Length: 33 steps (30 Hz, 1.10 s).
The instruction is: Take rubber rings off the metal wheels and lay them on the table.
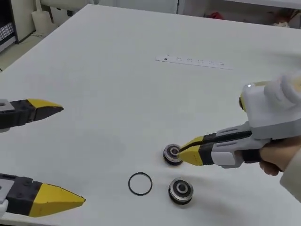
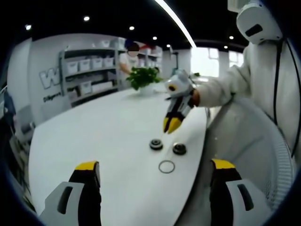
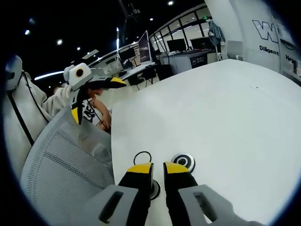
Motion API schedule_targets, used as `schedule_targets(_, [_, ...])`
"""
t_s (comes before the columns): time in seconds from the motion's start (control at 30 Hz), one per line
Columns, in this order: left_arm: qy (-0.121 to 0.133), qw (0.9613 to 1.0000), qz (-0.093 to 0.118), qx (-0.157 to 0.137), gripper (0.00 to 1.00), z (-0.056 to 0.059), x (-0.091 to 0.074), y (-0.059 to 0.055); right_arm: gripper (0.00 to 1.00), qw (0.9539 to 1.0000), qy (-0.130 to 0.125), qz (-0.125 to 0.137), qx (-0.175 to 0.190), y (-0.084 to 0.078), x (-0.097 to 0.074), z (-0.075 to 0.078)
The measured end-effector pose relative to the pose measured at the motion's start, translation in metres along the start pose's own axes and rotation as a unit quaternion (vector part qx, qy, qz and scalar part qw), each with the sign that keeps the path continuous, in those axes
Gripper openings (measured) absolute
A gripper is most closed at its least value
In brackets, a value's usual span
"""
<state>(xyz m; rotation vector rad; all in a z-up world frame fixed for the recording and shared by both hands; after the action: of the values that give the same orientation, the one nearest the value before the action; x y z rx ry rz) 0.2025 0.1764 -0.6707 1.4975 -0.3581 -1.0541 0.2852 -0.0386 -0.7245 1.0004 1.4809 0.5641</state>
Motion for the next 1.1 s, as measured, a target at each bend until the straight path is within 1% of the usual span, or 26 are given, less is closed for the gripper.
schedule_targets(0.1, [-0.001,1.0000,-0.002,0.006,0.98,0.002,0.002,0.004,0.06,1.0000,-0.005,0.005,-0.001,-0.002,-0.009,0.000])
schedule_targets(0.23, [-0.006,0.9999,-0.004,0.008,0.97,0.005,0.005,0.009,0.07,0.9999,-0.007,0.010,-0.002,-0.004,-0.016,0.000])
schedule_targets(0.37, [-0.011,0.9999,-0.003,0.010,0.96,0.010,0.009,0.014,0.09,0.9999,-0.008,0.008,-0.003,-0.012,-0.020,-0.003])
schedule_targets(0.57, [-0.022,0.9994,-0.011,0.023,0.94,0.016,0.014,0.023,0.12,0.9999,-0.008,0.008,0.000,-0.021,-0.022,-0.006])
schedule_targets(0.67, [-0.031,0.9991,-0.010,0.028,0.93,0.020,0.017,0.028,0.13,0.9999,-0.007,0.009,0.000,-0.024,-0.022,-0.007])
schedule_targets(0.87, [-0.042,0.9983,-0.013,0.038,0.91,0.027,0.027,0.038,0.13,1.0000,-0.004,0.003,-0.004,-0.030,-0.021,-0.010])
schedule_targets(1.03, [-0.058,0.9972,-0.020,0.043,0.88,0.032,0.036,0.042,0.13,1.0000,0.003,0.000,-0.008,-0.035,-0.018,-0.012])
schedule_targets(1.1, [-0.065,0.9962,-0.023,0.054,0.87,0.035,0.041,0.046,0.13,0.9999,0.006,-0.006,-0.014,-0.038,-0.016,-0.014])
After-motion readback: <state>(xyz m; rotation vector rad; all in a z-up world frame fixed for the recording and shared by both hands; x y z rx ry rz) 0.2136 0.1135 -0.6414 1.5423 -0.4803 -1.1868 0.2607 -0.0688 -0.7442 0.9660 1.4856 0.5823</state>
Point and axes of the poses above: the centre of the closed fingertips' face, and the gripper's own axes: x roughly forward along the fingers, z roughly to its right, y roughly out of its top, the point moved 5 cm from there along -x, roughly backward along the fingers, and after that the axes turned 9 degrees about -x, right-handed, at the moved point
